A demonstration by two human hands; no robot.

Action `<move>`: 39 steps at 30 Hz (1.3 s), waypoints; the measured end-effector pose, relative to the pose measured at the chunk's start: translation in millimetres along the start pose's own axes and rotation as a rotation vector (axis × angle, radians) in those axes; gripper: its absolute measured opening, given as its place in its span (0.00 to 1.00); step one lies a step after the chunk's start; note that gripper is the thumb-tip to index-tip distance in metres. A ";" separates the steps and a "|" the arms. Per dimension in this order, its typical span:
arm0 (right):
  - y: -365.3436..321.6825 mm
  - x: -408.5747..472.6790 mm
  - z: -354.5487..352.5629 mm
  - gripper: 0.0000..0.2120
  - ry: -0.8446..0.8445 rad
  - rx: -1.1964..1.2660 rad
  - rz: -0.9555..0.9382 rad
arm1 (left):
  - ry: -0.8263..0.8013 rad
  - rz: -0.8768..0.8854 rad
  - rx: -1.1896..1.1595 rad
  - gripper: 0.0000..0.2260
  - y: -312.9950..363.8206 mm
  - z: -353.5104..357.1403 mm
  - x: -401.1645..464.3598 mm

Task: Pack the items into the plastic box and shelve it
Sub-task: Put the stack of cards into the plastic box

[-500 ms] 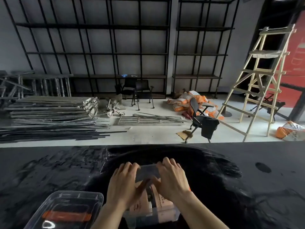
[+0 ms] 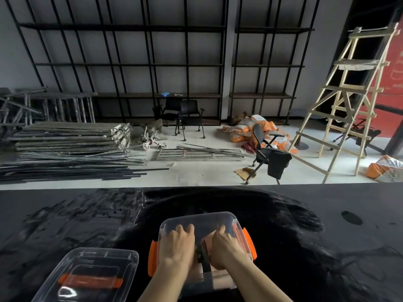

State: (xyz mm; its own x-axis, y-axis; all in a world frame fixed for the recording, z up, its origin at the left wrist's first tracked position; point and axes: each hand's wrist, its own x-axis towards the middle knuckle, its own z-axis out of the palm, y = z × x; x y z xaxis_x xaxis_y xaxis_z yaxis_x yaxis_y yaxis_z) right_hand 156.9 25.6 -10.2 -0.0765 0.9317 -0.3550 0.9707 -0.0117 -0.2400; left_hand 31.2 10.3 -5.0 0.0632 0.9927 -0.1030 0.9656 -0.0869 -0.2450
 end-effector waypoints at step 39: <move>-29.7 15.2 -33.5 0.20 0.198 1.507 -0.321 | 0.324 -0.401 -2.319 0.08 -14.0 -57.6 35.9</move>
State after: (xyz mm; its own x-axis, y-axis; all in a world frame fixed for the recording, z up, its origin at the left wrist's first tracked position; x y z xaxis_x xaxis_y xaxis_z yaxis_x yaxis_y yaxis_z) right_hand 134.5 52.3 21.8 -0.0812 0.9965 -0.0208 -0.2080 -0.0373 -0.9774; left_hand 34.5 52.0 50.2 -0.3241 0.9263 -0.1919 -0.4914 0.0084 0.8709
